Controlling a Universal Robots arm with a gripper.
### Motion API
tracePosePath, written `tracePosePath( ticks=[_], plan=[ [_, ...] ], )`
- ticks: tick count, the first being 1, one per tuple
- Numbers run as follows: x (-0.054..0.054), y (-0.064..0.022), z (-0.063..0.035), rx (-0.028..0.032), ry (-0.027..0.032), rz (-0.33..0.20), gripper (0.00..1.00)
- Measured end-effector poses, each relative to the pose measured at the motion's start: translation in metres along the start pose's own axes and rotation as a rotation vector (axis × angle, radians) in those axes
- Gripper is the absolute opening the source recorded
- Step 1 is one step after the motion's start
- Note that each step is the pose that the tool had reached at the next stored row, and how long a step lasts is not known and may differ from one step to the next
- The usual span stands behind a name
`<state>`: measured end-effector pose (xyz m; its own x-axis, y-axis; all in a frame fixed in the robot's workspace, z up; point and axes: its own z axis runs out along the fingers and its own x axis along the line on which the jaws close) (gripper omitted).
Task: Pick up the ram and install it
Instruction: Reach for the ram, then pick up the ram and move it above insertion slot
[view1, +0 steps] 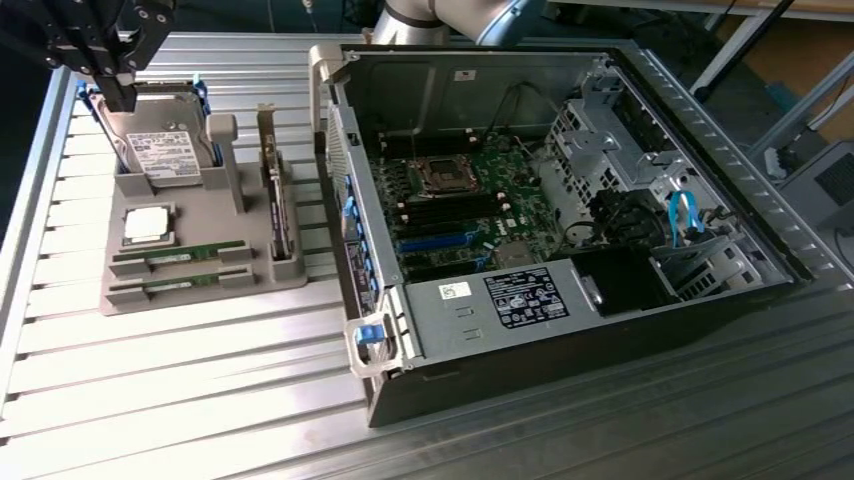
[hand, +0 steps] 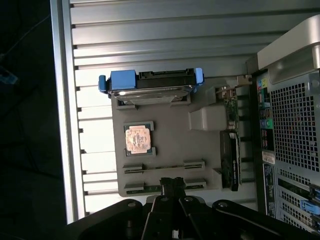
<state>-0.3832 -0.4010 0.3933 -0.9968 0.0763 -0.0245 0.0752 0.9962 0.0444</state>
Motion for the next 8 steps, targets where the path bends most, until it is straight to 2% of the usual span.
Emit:
tracePosePath(
  ticks=[8],
  plan=[
    [0.0000,-0.0001,0.0000,0.0001,0.0000,0.000,0.10]
  ],
)
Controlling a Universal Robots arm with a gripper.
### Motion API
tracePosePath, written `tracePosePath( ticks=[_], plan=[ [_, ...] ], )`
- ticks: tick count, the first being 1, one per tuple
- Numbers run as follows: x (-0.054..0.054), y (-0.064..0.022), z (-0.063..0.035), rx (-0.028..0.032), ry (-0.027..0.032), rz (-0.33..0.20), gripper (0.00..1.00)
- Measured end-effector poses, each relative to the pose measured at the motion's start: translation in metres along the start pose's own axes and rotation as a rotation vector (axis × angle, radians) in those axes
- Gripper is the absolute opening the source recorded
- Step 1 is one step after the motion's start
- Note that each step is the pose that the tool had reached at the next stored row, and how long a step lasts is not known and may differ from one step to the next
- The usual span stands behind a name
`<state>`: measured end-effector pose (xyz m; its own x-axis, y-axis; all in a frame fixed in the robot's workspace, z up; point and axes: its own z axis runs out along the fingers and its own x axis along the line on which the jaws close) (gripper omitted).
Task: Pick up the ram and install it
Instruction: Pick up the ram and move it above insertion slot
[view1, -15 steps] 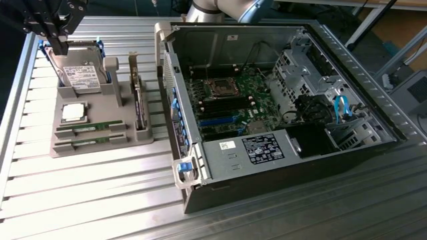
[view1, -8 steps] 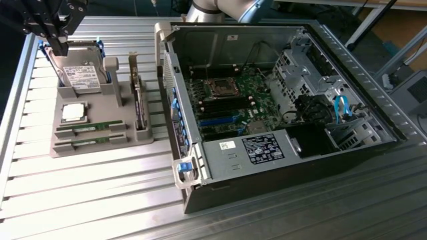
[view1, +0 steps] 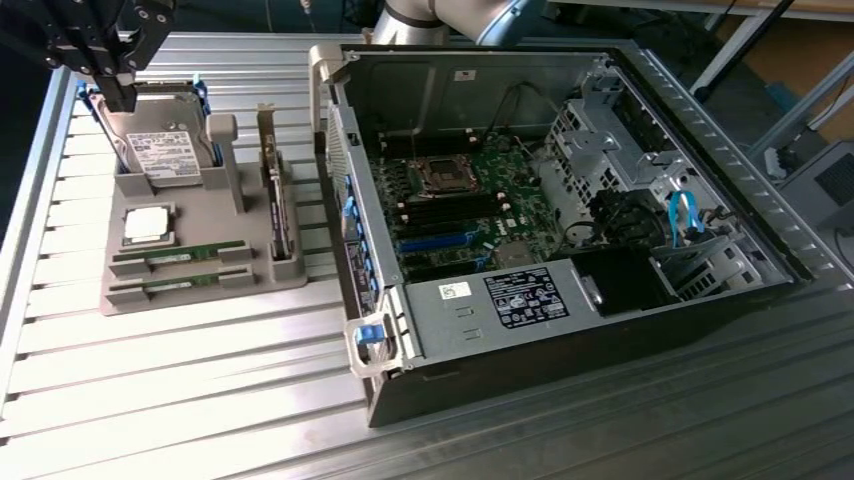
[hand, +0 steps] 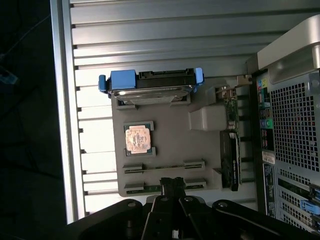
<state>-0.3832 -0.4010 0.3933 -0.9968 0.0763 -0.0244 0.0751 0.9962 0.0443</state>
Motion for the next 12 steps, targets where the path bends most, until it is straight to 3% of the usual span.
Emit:
tracePosePath(
  ticks=[12],
  plan=[
    [0.0000,0.0000,0.0000,-0.0001,0.0000,0.000,0.10]
  ],
)
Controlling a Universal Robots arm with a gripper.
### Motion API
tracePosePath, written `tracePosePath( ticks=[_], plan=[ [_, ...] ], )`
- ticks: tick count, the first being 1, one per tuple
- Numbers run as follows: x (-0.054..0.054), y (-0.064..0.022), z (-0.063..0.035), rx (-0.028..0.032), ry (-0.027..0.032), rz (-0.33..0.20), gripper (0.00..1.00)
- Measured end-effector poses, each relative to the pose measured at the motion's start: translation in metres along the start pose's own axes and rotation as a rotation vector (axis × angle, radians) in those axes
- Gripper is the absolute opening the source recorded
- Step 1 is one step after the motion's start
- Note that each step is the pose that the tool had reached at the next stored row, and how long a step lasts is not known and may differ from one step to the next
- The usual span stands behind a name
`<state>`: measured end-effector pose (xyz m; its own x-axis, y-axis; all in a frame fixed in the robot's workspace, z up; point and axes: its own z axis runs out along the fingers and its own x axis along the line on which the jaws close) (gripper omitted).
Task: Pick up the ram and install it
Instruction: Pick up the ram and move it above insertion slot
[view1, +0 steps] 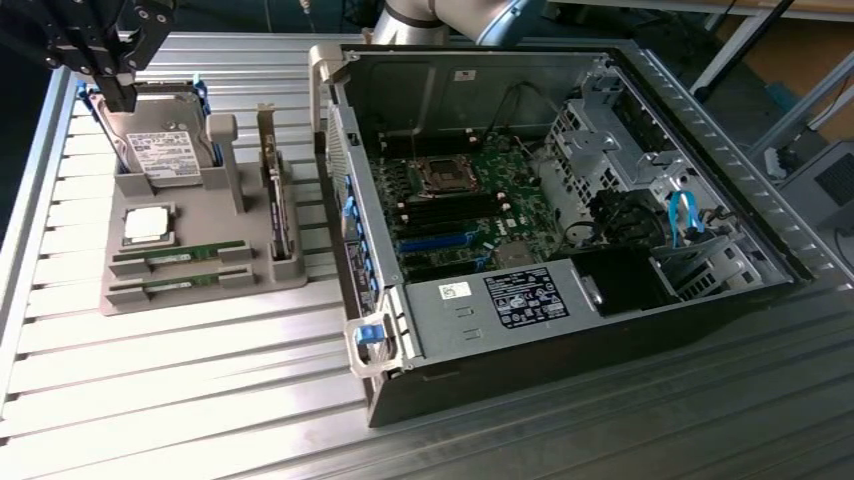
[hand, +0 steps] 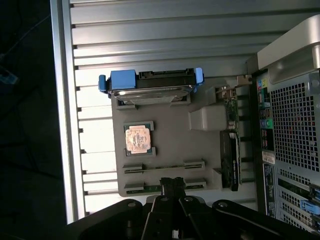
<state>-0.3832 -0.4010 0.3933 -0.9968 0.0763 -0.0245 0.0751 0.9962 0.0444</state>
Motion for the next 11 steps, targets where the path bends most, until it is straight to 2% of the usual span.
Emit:
tracePosePath(
  ticks=[3,8,11],
  plan=[
    [0.0000,0.0000,0.0000,-0.0001,0.0003,-0.006,0.10],
    [0.0000,0.0000,0.0000,-0.0014,0.0025,-0.056,0.10],
    [0.0000,0.0000,0.0000,-0.0026,0.0047,-0.105,0.10]
  ],
)
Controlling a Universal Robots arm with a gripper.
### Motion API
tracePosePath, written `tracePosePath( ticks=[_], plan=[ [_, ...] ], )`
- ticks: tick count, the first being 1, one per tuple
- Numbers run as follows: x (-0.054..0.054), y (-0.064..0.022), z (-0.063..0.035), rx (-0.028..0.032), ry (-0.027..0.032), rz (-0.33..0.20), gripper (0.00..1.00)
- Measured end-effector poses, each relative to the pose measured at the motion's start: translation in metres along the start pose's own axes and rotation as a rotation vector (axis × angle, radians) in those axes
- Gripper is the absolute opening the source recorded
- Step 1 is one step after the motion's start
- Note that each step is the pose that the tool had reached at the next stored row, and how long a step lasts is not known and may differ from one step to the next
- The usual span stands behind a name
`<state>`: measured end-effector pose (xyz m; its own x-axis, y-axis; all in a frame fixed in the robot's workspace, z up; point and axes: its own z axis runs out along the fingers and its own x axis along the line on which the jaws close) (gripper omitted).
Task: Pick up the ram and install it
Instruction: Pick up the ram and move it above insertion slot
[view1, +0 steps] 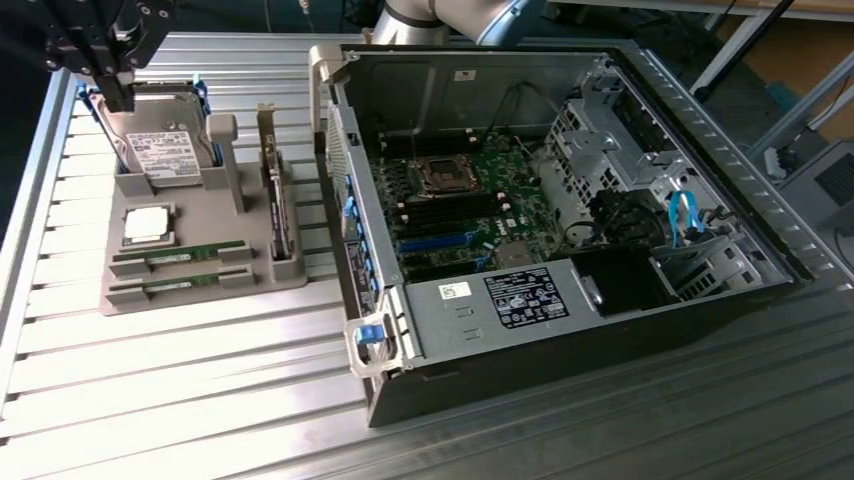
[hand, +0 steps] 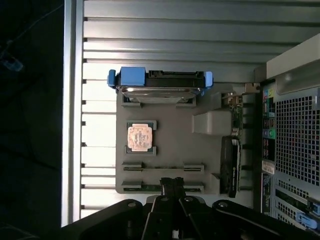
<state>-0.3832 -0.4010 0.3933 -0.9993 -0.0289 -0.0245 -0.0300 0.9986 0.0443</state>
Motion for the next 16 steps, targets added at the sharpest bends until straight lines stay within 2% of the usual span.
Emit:
tracePosePath(
  ticks=[3,6,12,16],
  plan=[
    [0.0000,0.0000,0.0000,-0.0020,0.0037,-0.081,0.10],
    [0.0000,0.0000,0.0000,-0.0034,0.0062,-0.139,0.10],
    [0.0000,0.0000,0.0000,-0.0079,0.0144,-0.324,0.10],
    [0.0000,0.0000,0.0000,-0.0098,0.0177,-0.399,0.10]
  ],
)
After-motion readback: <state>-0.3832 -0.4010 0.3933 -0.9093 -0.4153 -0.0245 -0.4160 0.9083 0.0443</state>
